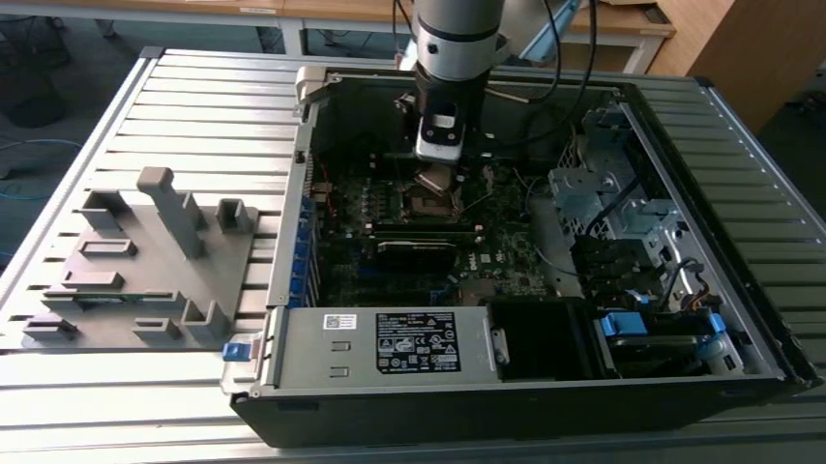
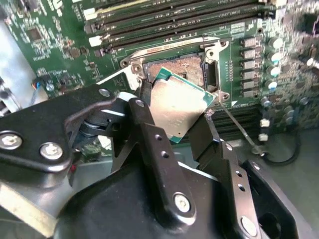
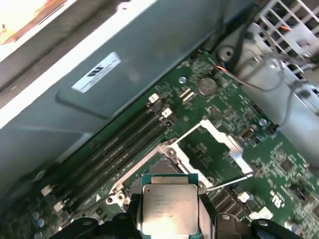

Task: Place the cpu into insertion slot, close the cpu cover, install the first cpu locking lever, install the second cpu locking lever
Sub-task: 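Place the cpu into insertion slot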

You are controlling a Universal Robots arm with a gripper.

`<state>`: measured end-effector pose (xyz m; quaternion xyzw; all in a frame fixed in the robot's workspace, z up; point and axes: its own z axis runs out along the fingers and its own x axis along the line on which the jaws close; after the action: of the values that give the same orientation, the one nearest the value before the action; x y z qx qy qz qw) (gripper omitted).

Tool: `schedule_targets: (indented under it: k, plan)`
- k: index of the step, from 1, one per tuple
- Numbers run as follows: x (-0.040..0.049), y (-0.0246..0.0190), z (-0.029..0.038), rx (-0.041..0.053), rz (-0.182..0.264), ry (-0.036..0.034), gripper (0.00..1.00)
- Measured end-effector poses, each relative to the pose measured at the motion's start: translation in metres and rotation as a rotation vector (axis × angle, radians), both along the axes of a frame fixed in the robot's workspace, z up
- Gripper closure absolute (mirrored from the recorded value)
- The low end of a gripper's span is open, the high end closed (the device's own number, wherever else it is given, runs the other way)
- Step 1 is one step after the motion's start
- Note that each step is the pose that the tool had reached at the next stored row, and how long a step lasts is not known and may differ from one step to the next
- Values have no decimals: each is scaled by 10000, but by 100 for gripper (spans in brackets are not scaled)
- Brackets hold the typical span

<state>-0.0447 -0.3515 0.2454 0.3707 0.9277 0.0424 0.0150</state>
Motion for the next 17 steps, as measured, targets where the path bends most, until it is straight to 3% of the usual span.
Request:
schedule_targets:
  k: [17]
  plan:
    - [0, 0, -20, 1, -3088, -1, 46]
